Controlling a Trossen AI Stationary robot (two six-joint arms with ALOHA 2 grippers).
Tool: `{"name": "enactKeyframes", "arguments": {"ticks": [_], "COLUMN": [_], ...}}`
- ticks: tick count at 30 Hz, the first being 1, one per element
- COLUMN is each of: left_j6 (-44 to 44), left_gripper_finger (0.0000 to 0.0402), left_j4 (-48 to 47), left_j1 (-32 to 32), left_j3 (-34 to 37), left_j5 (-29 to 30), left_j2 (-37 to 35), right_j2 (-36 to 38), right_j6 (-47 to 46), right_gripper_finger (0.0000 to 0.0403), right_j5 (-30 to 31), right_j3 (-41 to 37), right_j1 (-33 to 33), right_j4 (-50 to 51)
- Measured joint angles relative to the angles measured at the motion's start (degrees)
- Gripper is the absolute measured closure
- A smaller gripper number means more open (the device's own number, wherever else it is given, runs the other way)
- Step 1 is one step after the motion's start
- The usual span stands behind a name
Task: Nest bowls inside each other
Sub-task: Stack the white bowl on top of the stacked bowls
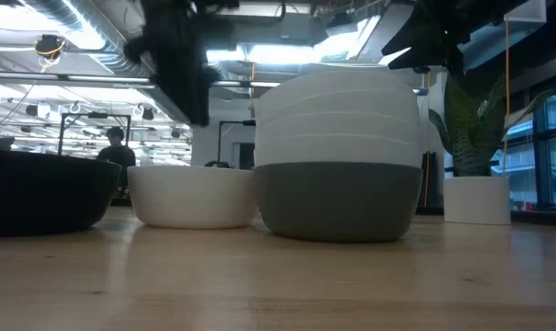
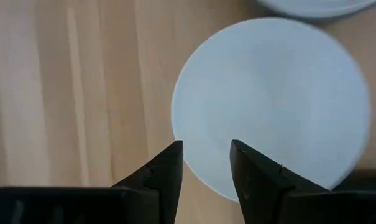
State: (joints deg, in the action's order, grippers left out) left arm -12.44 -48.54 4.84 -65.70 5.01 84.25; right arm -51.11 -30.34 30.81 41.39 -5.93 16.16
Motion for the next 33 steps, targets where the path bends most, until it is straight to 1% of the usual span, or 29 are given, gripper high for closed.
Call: {"name": "enactKeyframes", "arguments": {"ticks": [7, 10, 13, 22, 30, 33], "left_j6": [0.1, 0.3, 1.7, 9.2, 11.1, 14.1], "left_gripper_finger": [0.0273, 0.0274, 0.0272, 0.0275, 0.0275, 0.0275], "left_j4": [7.0, 8.2, 8.6, 9.5, 9.6, 9.6], "left_j1": [5.7, 6.7, 6.9, 6.9, 6.8, 6.8], "left_j3": [7.3, 9.2, 10.6, 11.2, 11.2, 11.2], "left_j5": [-4.7, -6.1, -6.3, -6.3, -6.7, -6.7], "left_j2": [0.0, 0.0, 0.0, 0.0, 0.0, 0.1], "right_j2": [0.0, 0.0, 0.0, 0.0, 0.0, 0.0], "right_j6": [-0.5, -0.4, 0.4, 0.8, 1.6, 1.7], "right_gripper_finger": [0.0241, 0.0241, 0.0241, 0.0241, 0.0241, 0.0241], "right_j5": [0.0, 0.0, 0.1, 0.2, 0.1, 0.1], "right_j3": [0.0, 0.0, 0.0, 0.0, 0.0, 0.0], "right_j1": [0.0, 0.0, 0.0, 0.0, 0.0, 0.0], "right_j4": [0.0, 0.0, 0.0, 0.0, -0.1, -0.1]}}
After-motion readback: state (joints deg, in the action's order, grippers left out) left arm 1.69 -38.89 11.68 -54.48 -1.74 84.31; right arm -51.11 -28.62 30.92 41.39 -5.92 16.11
